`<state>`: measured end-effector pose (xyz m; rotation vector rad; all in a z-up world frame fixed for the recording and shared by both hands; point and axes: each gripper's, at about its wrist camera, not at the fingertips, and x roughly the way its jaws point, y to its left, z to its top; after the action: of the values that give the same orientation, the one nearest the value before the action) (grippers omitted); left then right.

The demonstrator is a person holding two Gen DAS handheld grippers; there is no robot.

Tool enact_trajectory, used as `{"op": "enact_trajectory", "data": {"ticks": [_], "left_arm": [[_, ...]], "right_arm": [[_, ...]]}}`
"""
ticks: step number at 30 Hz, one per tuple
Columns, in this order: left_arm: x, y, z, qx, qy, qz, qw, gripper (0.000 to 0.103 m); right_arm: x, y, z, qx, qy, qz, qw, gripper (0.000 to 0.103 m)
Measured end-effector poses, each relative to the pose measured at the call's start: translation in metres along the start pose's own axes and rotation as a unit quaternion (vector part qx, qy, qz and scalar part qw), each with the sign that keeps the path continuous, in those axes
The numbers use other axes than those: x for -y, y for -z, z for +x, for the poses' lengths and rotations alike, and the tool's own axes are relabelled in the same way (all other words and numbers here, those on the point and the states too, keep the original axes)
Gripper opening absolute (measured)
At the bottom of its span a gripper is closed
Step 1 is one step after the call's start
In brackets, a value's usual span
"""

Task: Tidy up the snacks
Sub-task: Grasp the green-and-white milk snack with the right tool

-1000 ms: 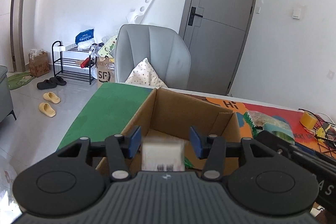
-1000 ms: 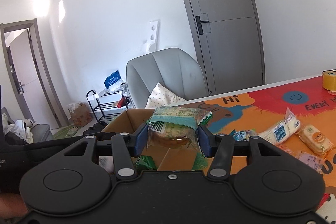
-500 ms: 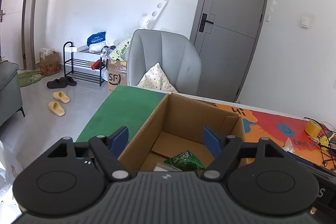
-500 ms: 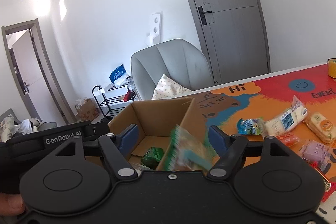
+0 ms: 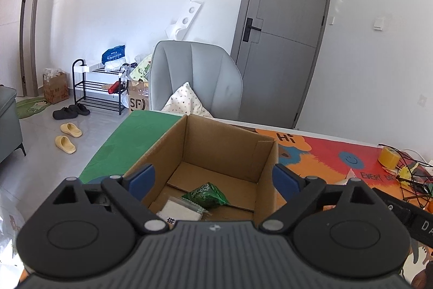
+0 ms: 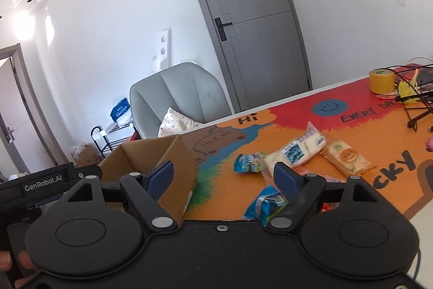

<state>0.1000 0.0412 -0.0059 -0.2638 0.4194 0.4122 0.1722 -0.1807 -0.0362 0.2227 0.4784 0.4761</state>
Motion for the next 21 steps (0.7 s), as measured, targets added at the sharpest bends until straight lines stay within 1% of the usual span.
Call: {"op": "enact_trajectory", "data": {"ticks": [2, 4, 7, 13, 17, 19, 21], "left_arm": [[0.003, 0.002, -0.001, 0.001, -0.001, 0.002, 1.0, 0.094], [0.006, 0.005, 0.0, -0.003, 0.001, 0.005, 1.0, 0.094], [0.006, 0.008, 0.002, -0.007, 0.002, 0.01, 0.9999, 0.094], [-0.009, 0.011, 0.005, -0.004, -0.012, 0.004, 0.9999, 0.094], [-0.027, 0.013, 0.012, -0.013, -0.028, -0.008, 0.9995, 0.094], [-0.035, 0.013, 0.014, -0.017, -0.034, -0.012, 0.9992, 0.094], [-0.041, 0.014, 0.014, -0.016, -0.038, -0.014, 0.999, 0.094]], "right_arm": [[0.009, 0.001, -0.002, 0.001, 0.009, 0.005, 1.0, 0.081], [0.016, 0.002, 0.0, -0.006, 0.018, 0.012, 1.0, 0.081], [0.018, 0.007, 0.008, -0.019, 0.014, 0.015, 1.0, 0.081], [0.007, 0.025, 0.03, -0.062, 0.009, 0.0, 0.998, 0.081], [-0.002, 0.036, 0.045, -0.09, 0.012, -0.015, 0.996, 0.082], [-0.007, 0.041, 0.05, -0.102, 0.014, -0.024, 0.994, 0.087], [-0.013, 0.047, 0.056, -0.113, 0.017, -0.036, 0.993, 0.089]]}}
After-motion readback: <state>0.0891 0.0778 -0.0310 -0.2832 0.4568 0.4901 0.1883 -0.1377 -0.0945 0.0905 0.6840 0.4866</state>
